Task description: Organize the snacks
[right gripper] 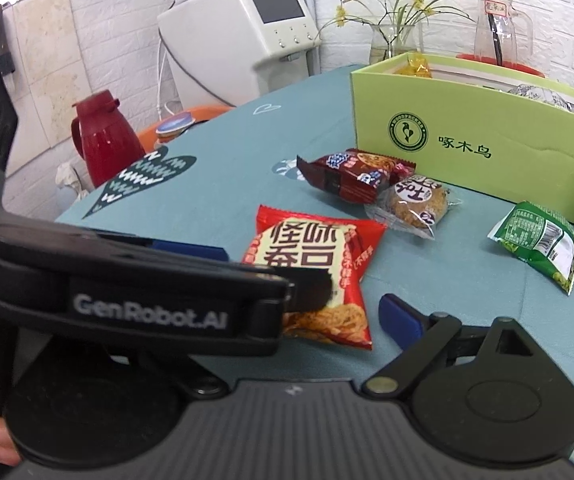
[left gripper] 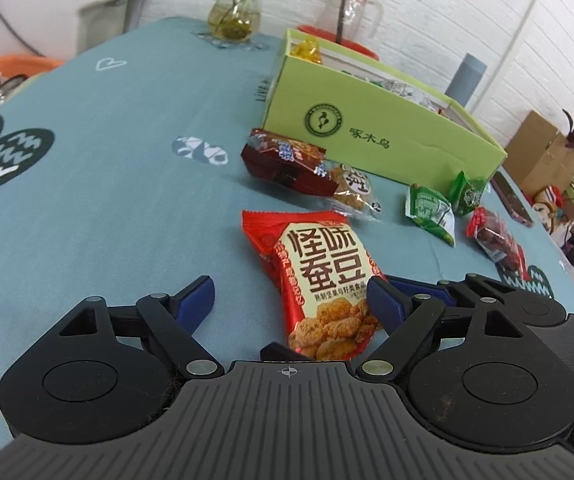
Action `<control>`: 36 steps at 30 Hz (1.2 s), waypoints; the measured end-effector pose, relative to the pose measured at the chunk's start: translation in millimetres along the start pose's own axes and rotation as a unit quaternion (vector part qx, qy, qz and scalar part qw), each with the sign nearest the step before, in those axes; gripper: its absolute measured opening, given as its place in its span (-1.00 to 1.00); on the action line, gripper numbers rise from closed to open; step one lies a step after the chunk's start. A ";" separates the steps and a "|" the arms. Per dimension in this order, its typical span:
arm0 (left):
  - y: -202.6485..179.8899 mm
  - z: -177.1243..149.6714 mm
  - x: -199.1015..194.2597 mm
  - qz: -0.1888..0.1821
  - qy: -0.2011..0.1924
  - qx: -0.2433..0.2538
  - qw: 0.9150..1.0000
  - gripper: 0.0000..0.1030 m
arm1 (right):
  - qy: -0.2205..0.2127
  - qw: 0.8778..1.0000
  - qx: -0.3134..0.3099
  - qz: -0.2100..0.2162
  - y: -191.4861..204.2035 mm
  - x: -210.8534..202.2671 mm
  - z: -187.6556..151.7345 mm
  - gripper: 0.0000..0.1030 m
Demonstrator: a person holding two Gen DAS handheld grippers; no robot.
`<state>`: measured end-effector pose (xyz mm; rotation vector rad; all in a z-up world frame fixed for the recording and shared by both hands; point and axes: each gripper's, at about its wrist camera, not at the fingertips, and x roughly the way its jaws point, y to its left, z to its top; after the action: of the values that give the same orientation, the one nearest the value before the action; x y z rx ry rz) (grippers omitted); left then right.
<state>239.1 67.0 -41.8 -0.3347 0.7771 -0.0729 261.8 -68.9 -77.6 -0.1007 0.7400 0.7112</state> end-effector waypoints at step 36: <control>-10.4 -11.9 -0.5 0.022 -0.003 0.010 1.000 0.46 | -0.026 0.999 -0.026 -0.021 3.3 -3.9 -15.4 0.81</control>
<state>231.1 54.1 -46.0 -0.2997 0.7761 -0.0387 248.7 -73.5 -86.0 -0.1430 0.6676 0.6906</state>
